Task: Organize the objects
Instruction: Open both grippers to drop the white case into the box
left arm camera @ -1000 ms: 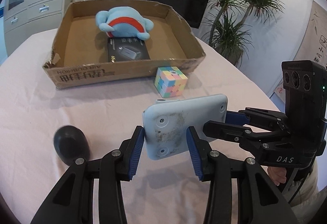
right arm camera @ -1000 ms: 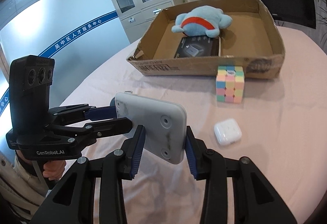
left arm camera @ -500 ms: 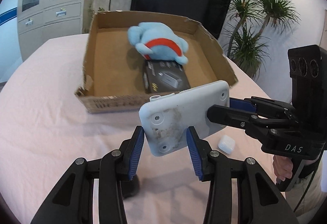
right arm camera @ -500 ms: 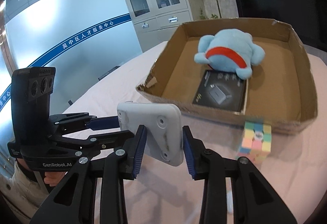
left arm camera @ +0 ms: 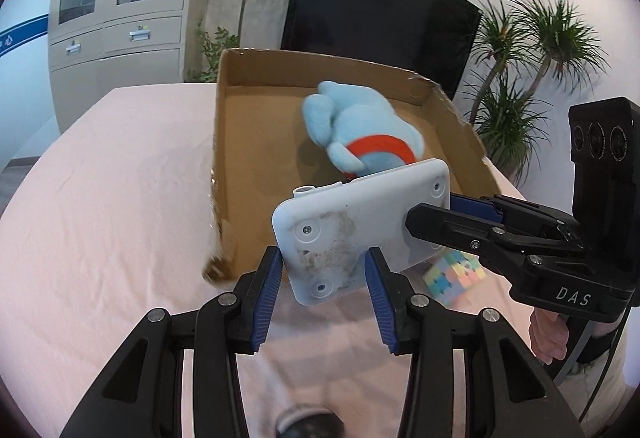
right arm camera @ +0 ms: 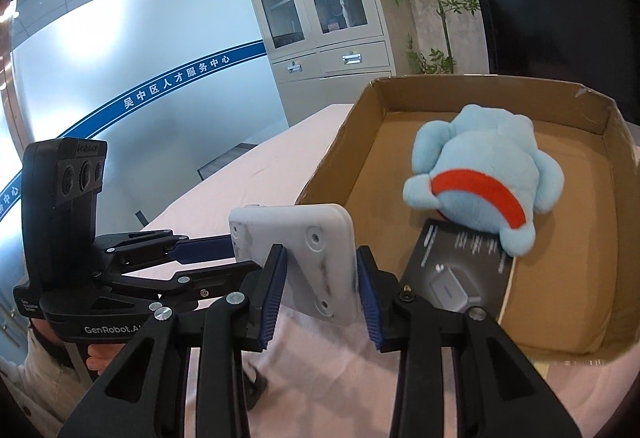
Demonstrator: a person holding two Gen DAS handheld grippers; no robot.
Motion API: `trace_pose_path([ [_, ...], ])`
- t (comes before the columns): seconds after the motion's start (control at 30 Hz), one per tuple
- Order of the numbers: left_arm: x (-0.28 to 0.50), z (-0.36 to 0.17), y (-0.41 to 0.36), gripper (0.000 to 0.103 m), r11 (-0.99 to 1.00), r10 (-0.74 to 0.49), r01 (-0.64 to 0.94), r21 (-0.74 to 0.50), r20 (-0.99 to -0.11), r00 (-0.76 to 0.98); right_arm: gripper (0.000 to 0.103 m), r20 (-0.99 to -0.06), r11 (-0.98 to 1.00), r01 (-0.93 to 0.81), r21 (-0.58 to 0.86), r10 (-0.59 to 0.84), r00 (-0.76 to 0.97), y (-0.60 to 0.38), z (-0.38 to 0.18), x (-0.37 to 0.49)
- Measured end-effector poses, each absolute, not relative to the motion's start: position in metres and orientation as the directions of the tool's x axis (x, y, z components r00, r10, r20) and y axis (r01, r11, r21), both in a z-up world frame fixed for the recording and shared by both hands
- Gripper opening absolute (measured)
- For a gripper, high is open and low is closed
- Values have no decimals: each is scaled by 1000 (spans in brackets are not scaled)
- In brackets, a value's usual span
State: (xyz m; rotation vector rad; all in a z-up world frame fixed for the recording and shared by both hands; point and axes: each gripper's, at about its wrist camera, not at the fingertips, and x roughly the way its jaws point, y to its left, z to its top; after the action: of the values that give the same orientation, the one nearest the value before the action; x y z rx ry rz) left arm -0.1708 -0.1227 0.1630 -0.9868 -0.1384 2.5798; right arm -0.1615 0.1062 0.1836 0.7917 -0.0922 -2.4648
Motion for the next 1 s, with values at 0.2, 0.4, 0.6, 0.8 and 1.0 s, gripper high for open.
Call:
trace_pose_path([
  [0.2,-215,138,-126,40,-938,343,-277,-208,-672,-656,33,-546,-850,455,267,-522,-655,101,162,-205],
  [0.4,-241,104,-121,40,-956,288,-234,-178,-720,-631,33,-596,-856,426,292,-511,-619,97,129,-239],
  [0.6,-245,93,-110,38,-959,274,-235,-157,-720,-638,33,-675,-886,409,218,-440,-592,83,116,-245],
  [0.8,-213,128,-92,42,-961,266,-246,-125,-664,-699,50,-637,-927,365,83,-331,-696,97,151,-202],
  [1.0,-158,141,-54,65,-919,370,-357,-164,-667,-647,71,-602,-959,267,89,-266,-753,153,163,-129],
])
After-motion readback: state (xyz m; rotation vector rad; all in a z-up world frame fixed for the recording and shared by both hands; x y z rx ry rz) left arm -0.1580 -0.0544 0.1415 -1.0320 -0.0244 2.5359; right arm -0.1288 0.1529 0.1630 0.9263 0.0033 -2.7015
